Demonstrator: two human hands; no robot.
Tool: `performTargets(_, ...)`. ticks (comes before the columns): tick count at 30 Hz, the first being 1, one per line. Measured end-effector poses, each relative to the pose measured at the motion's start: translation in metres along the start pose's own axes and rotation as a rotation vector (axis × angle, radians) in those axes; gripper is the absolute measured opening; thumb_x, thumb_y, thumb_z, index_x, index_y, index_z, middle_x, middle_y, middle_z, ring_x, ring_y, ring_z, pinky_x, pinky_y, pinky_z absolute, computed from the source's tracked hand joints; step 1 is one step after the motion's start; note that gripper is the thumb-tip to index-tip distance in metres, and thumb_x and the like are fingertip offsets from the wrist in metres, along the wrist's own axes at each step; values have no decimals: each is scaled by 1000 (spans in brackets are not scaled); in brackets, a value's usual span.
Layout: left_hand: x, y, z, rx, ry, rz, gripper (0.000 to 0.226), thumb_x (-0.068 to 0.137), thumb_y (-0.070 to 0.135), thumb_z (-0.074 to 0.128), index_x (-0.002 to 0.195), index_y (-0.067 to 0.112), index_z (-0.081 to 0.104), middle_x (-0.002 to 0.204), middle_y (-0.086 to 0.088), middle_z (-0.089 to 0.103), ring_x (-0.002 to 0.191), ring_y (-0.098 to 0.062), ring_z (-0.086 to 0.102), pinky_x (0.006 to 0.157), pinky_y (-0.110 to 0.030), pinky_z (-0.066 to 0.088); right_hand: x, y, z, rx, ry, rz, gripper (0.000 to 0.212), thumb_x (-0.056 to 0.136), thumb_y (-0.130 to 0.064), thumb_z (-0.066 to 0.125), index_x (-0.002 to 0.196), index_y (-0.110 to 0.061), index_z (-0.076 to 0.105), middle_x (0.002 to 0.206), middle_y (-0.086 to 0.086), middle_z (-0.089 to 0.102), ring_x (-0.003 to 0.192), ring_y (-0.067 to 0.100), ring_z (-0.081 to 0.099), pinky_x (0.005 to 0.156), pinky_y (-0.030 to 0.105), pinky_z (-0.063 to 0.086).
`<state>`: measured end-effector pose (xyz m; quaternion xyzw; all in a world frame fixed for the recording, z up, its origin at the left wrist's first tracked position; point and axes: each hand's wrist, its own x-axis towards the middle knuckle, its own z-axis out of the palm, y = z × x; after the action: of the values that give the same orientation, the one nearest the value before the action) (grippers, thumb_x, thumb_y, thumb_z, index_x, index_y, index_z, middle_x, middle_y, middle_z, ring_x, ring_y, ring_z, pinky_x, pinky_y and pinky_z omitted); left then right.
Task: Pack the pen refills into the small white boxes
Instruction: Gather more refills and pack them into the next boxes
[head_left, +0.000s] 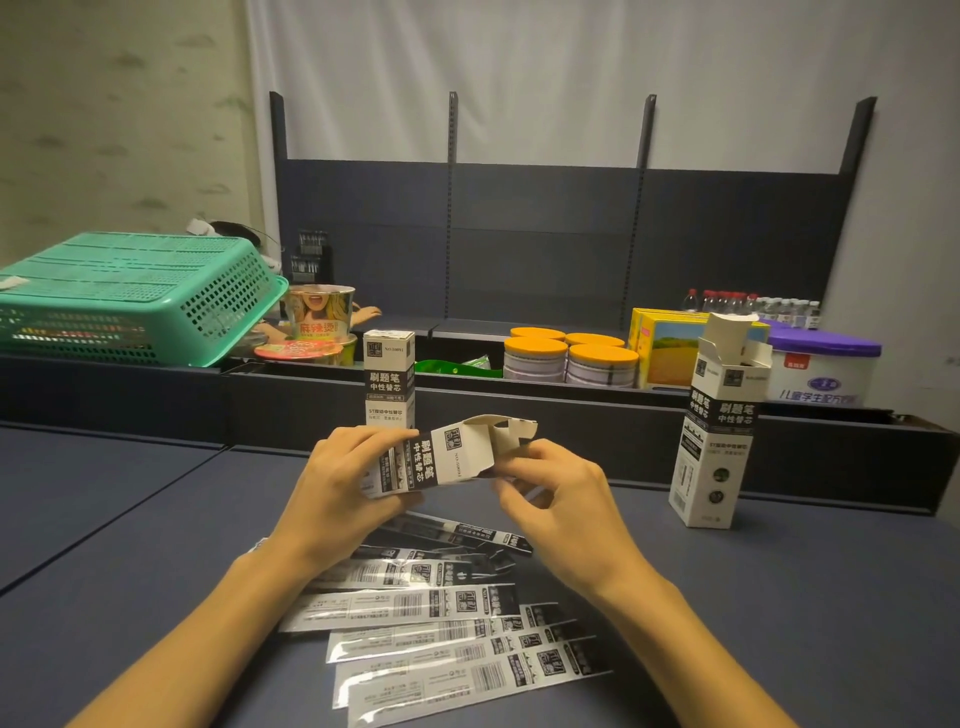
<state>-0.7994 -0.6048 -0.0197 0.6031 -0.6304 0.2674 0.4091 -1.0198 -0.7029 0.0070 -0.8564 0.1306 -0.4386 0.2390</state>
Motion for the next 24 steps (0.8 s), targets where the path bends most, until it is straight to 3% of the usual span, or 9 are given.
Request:
performTargets(3, 0, -1, 1, 8, 0, 0, 73, 61, 24, 88, 124, 28, 52, 117, 1, 63, 106, -11, 48, 84, -34, 41, 0, 0, 1, -22, -7, 7, 21, 91, -12, 65, 105, -23, 75, 108, -9, 64, 96, 1, 55, 72, 15, 52)
performTargets(8, 0, -5, 0, 45, 44, -42, 70, 61, 25, 89, 124, 21, 57, 116, 0, 63, 107, -14, 50, 86, -35, 40, 5, -4, -14, 36, 111, 41, 9, 85, -10, 71, 86, -18, 75, 86, -7, 64, 73, 8, 60, 61, 10, 44)
performTargets(11, 0, -6, -1, 55, 55, -50, 69, 64, 30, 87, 124, 24, 55, 116, 1, 63, 106, -15, 50, 85, -35, 39, 5, -4, -21, -121, -245, 233, 5, 83, -30, 73, 82, -26, 74, 79, -13, 66, 69, 3, 59, 59, 9, 42)
performTargets(13, 0, -6, -2, 49, 54, -51, 67, 66, 34, 85, 125, 23, 56, 116, 1, 63, 106, -15, 50, 85, -35, 39, 1, -3, -19, -216, -502, 343, 23, 80, -46, 72, 88, -24, 75, 86, -12, 68, 77, 0, 59, 62, 10, 41)
performTargets(15, 0, -5, -2, 47, 49, -57, 67, 64, 33, 84, 125, 20, 57, 116, 0, 63, 106, -15, 51, 86, -35, 40, -2, -1, -13, -251, -637, 399, 35, 76, -54, 73, 95, -24, 72, 98, -7, 66, 85, 3, 59, 66, 15, 42)
performTargets(18, -1, -5, -2, 51, 42, -60, 68, 64, 31, 85, 125, 19, 58, 116, 0, 63, 106, -17, 52, 86, -36, 41, -6, -1, -6, -288, -690, 415, 36, 75, -52, 75, 96, -23, 69, 99, -5, 64, 83, 7, 57, 66, 18, 42)
performTargets(24, 0, -5, -3, 56, 36, -68, 69, 64, 31, 86, 125, 19, 58, 116, 0, 64, 105, -18, 53, 85, -37, 42, -4, -4, -9, -188, -692, 452, 21, 80, -37, 76, 81, -17, 70, 73, -9, 66, 68, 5, 60, 54, 10, 41)
